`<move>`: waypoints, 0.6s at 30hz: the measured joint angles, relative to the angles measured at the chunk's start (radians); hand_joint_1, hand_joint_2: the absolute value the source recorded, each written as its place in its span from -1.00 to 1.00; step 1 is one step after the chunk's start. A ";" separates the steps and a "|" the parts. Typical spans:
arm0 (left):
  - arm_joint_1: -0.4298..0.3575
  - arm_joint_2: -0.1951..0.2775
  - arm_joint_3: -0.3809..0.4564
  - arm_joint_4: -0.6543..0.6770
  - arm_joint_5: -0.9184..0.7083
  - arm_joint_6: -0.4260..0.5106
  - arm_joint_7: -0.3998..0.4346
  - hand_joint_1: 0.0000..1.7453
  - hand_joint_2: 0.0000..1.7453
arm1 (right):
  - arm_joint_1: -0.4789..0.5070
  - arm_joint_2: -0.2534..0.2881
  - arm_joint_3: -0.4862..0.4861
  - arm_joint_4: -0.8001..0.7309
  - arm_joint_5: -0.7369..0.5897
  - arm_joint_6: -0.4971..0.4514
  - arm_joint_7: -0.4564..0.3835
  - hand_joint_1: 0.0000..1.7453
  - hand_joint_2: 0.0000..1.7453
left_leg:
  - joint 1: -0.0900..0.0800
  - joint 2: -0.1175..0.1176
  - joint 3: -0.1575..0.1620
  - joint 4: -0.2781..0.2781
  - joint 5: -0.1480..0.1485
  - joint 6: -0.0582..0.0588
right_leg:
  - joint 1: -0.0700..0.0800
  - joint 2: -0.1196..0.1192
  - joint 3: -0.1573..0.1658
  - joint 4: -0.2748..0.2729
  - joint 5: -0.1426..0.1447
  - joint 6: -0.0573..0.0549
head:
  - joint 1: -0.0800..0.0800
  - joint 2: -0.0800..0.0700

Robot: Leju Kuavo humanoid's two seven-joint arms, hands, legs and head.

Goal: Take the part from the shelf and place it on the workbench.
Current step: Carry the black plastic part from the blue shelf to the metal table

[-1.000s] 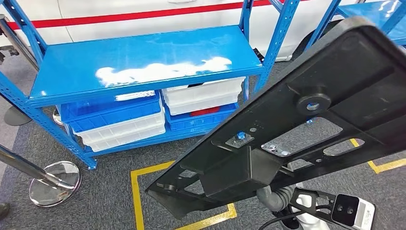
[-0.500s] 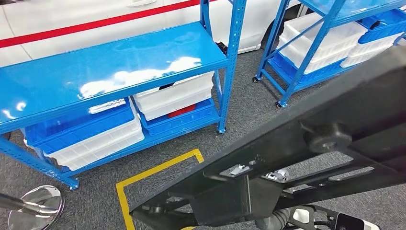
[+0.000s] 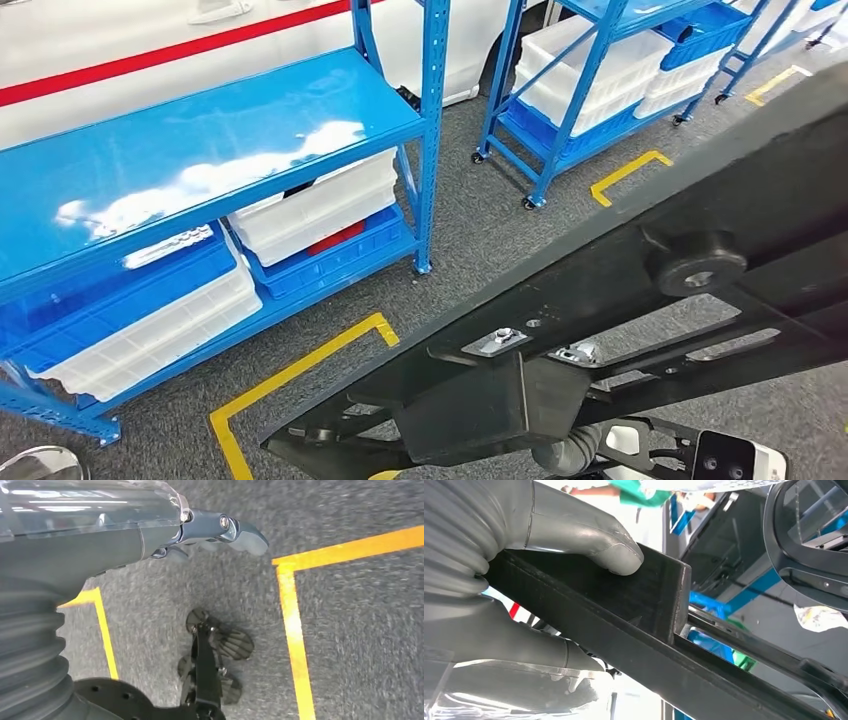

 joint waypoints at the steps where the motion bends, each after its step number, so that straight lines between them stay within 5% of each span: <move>1: 0.001 0.000 0.000 0.000 0.000 0.000 0.000 -1.00 1.00 | -0.001 0.000 0.000 0.002 0.000 0.000 0.000 0.98 1.00 | -0.003 0.014 -0.001 0.000 0.000 0.001 | -0.002 -0.013 -0.034 0.070 -0.030 0.003 | 0.000 0.000; 3: 0.002 0.001 0.000 0.000 0.000 0.000 0.000 -1.00 1.00 | -0.001 0.000 0.000 0.005 0.000 0.000 0.000 0.98 1.00 | -0.007 0.040 -0.001 0.000 -0.002 0.003 | -0.004 -0.022 -0.073 0.148 -0.049 0.004 | 0.000 0.000; 4: 0.001 0.001 0.000 0.000 0.000 0.000 0.000 -1.00 1.00 | -0.001 0.000 0.000 0.007 0.000 -0.001 0.000 0.98 1.00 | -0.009 0.053 0.000 0.000 -0.003 0.003 | -0.005 -0.024 -0.064 0.132 -0.033 0.003 | 0.000 0.000; 8: -0.003 0.001 0.000 0.000 -0.003 0.002 0.011 -1.00 1.00 | -0.004 0.000 0.000 0.005 -0.019 -0.005 0.000 0.98 1.00 | -0.015 0.089 0.007 -0.001 -0.009 -0.005 | 0.009 -0.080 0.073 -0.120 0.065 -0.020 | 0.000 0.000; 11: -0.004 0.001 -0.001 0.000 -0.009 0.005 0.022 -1.00 1.00 | -0.011 -0.002 -0.001 0.002 -0.050 -0.010 0.000 0.98 1.00 | -0.015 0.113 0.013 -0.007 -0.012 -0.020 | 0.021 -0.073 0.083 -0.154 0.069 -0.037 | 0.000 0.000; 14: -0.008 0.004 -0.003 -0.001 -0.005 0.016 0.026 -1.00 1.00 | -0.021 -0.009 -0.012 0.006 -0.091 0.008 0.000 0.98 1.00 | -0.012 0.072 0.001 0.040 -0.047 -0.033 | 0.011 -0.042 0.096 -0.178 0.083 -0.053 | 0.000 0.000; 16: -0.005 0.008 -0.003 -0.001 0.000 0.019 0.021 -1.00 1.00 | -0.030 -0.011 -0.024 0.013 -0.106 0.033 0.000 0.98 1.00 | -0.009 0.026 -0.054 0.158 -0.108 -0.036 | 0.008 -0.022 0.100 -0.183 0.086 -0.060 | 0.000 0.000; 18: -0.001 0.016 -0.004 -0.001 0.001 0.016 0.012 -1.00 1.00 | -0.031 -0.011 -0.040 0.023 -0.108 0.060 0.000 0.98 1.00 | -0.009 0.015 -0.109 0.261 -0.137 -0.038 | 0.009 0.004 0.099 -0.181 0.086 -0.062 | 0.000 0.000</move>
